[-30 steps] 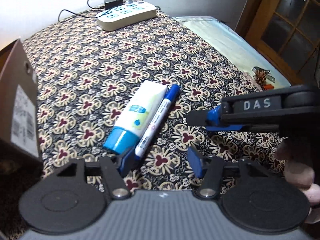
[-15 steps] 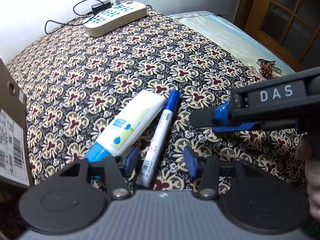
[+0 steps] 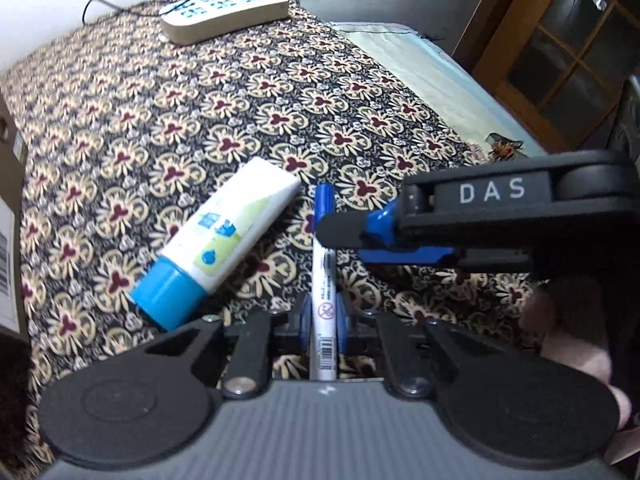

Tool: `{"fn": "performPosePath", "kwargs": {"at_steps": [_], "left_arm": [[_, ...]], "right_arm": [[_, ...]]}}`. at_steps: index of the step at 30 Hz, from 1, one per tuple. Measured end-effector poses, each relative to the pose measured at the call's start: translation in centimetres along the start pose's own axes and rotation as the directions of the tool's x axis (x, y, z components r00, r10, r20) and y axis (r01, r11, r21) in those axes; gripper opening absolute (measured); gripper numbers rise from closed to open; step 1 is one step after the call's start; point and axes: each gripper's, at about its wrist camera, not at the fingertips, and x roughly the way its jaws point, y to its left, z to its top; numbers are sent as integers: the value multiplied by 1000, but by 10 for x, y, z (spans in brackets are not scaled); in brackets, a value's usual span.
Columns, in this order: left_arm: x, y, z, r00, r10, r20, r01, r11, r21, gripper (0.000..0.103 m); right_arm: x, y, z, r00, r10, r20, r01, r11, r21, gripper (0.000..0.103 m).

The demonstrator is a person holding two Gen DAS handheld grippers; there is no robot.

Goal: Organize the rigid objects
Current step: 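Grasp the blue marker with the right gripper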

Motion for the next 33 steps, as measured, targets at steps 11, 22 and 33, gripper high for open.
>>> {"fn": "performPosePath", "kwargs": {"at_steps": [11,22,33], "left_arm": [[-17,5,-11,999,-33,0,33,999,-42,9],[-25,11,-22,999,25,-28,-26,999,-39,9],[-33,13,-31,999,18,-29,-19,999,-35,9]], "right_arm": [[12,11,-22,997,51,-53,-51,999,5,13],[19,7,-44,993,102,-54,-99,994,55,0],[26,14,-64,992,113,-60,-107,990,97,0]]}}
